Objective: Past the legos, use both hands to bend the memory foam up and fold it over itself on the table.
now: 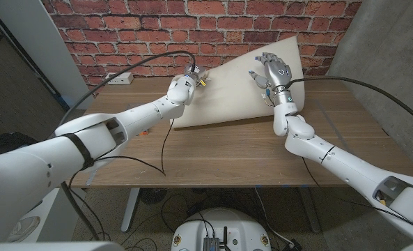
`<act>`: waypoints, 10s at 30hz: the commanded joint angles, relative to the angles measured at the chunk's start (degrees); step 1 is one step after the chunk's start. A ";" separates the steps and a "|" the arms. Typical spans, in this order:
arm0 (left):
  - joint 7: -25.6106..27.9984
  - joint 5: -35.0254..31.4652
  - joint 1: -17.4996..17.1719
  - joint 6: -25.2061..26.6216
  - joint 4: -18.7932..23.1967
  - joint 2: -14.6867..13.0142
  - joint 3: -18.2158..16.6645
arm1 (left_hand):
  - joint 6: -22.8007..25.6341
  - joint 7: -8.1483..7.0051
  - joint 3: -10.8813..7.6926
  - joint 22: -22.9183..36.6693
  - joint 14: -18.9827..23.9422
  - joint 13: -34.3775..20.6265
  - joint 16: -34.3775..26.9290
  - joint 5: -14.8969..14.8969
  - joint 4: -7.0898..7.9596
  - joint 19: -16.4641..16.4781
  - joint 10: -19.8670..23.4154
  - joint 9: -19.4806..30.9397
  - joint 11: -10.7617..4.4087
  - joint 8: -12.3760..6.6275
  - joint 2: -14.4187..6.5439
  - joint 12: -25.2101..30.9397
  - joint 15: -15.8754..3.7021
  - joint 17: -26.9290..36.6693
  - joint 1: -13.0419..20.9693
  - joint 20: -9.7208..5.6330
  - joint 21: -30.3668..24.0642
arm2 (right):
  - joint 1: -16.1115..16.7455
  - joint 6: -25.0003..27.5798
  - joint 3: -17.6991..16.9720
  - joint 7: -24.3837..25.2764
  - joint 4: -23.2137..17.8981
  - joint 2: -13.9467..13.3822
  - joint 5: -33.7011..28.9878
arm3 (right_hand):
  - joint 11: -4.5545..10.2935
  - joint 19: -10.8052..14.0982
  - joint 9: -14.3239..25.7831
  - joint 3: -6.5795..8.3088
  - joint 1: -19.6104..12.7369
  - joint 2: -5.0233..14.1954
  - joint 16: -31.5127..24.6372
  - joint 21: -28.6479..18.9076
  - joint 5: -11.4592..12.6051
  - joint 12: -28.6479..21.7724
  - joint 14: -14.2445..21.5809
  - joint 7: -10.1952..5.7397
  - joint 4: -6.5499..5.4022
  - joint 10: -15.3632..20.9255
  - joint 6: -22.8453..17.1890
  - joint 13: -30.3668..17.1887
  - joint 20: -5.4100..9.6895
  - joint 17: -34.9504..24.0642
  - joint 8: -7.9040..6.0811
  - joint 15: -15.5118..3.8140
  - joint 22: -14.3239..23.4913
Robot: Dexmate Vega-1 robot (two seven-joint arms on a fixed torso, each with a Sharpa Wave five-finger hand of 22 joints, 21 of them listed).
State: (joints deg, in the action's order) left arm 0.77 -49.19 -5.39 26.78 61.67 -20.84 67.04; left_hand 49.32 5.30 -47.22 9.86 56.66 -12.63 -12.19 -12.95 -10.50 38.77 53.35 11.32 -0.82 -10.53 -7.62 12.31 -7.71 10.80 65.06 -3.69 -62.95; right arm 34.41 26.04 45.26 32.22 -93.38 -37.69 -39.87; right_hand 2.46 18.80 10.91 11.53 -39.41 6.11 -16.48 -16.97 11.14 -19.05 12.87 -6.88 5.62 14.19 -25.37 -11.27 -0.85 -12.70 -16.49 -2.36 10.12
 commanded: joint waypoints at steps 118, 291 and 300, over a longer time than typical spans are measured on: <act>3.73 -4.39 -7.24 5.53 14.83 -7.10 -1.28 | -34.27 -12.50 21.63 0.12 -42.19 0.77 0.00 1.98 4.66 -32.69 -37.64 -0.64 -4.73 -1.24 -0.23 1.09 2.80 -0.25 -27.76 5.05 16.92 | -21.33 0.65 19.04 -45.66 22.63 11.27 -4.72 | -0.54 -2.19 0.26 -1.41 3.90 -0.64 3.01 3.92 0.88 5.99 -4.51 0.41 0.61 -4.65 6.34 -0.17 -3.38 0.86 5.10 -1.79 0.16; -10.97 3.54 -4.10 -8.78 -5.92 -0.05 6.59 | -60.78 -7.74 22.04 0.60 -69.70 1.89 0.82 -3.86 21.61 -48.60 -66.71 -0.99 -2.00 -0.53 -3.16 -0.14 6.24 -0.15 -64.66 4.10 35.29 | 0.46 27.54 3.30 -70.70 -8.74 -5.62 -28.25 | -2.45 -15.10 0.29 1.46 -4.48 -2.05 4.99 5.51 3.71 8.28 -19.34 -0.02 4.57 -21.55 26.69 -0.51 -9.31 1.13 5.86 3.29 0.01; -10.58 3.38 -3.78 -9.07 -6.74 0.48 6.99 | -60.77 -7.70 21.94 0.61 -69.66 1.89 0.86 -3.96 21.63 -48.49 -66.78 -0.99 -1.99 -0.47 -3.18 -0.22 6.25 -0.15 -64.68 4.09 35.35 | 4.26 33.48 -4.02 -64.29 -11.35 -3.51 -17.66 | -2.76 -10.76 0.30 1.20 -3.65 -1.73 3.61 4.23 2.39 7.25 -16.19 1.48 2.80 -19.97 25.69 -0.49 -8.58 0.91 5.12 2.93 0.08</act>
State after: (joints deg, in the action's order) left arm -10.14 -45.65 -9.53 18.04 55.70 -20.86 73.66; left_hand -10.17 -2.30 -24.97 10.29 -9.83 -10.51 -11.31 -16.61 11.02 -9.53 -10.11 9.98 -2.66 -10.88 -4.34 11.86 -1.11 10.53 0.83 0.59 -27.49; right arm 34.34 53.60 49.10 -37.51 -103.25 -44.05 -66.46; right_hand -0.10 7.51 11.09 12.74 -43.54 4.17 -12.51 -12.28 13.84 -11.26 -3.87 -5.90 9.21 -6.34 0.71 -11.58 -9.31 -11.52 -10.89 0.52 10.14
